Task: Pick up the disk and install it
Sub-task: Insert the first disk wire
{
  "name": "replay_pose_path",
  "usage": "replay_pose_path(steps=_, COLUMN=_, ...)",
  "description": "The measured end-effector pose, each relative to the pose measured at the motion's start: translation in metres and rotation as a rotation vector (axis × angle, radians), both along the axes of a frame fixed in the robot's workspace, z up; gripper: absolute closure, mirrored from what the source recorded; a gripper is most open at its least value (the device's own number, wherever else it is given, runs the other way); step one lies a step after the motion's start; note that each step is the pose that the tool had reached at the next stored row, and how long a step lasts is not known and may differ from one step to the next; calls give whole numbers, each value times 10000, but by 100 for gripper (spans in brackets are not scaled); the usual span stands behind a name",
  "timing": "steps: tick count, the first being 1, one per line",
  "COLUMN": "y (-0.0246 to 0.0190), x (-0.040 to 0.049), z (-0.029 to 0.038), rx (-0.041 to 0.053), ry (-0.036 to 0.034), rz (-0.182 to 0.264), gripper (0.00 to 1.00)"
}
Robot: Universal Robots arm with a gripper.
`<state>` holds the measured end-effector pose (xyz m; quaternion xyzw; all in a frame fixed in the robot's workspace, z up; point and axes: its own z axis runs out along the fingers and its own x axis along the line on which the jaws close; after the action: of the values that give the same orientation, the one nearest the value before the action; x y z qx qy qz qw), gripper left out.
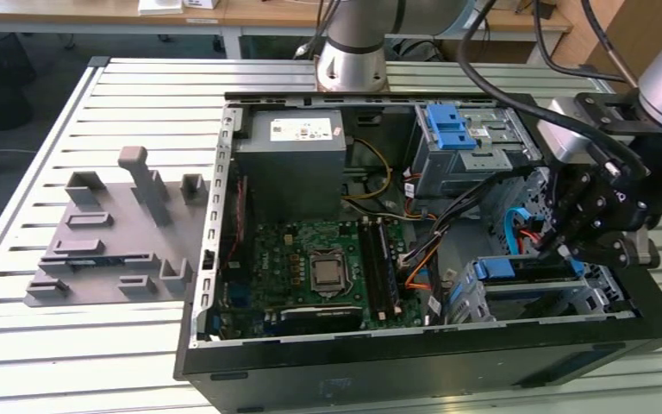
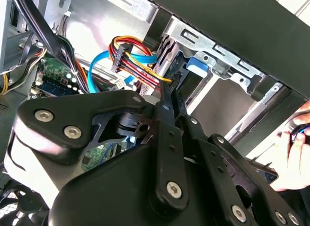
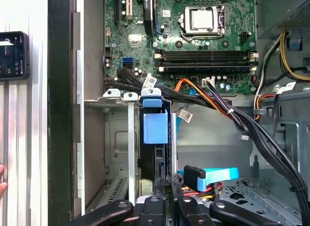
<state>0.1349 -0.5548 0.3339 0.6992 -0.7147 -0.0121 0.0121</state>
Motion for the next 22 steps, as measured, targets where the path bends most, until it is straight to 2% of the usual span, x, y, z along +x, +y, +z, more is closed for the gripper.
replay_pose_path(steps=13, y=-1, x=4, z=18, rx=4, ry=0, rz=-4, gripper=84)
replay_pose_path(steps=22, y=-18, x=4, z=8, rx=1, ry=0, rz=-29, gripper=84)
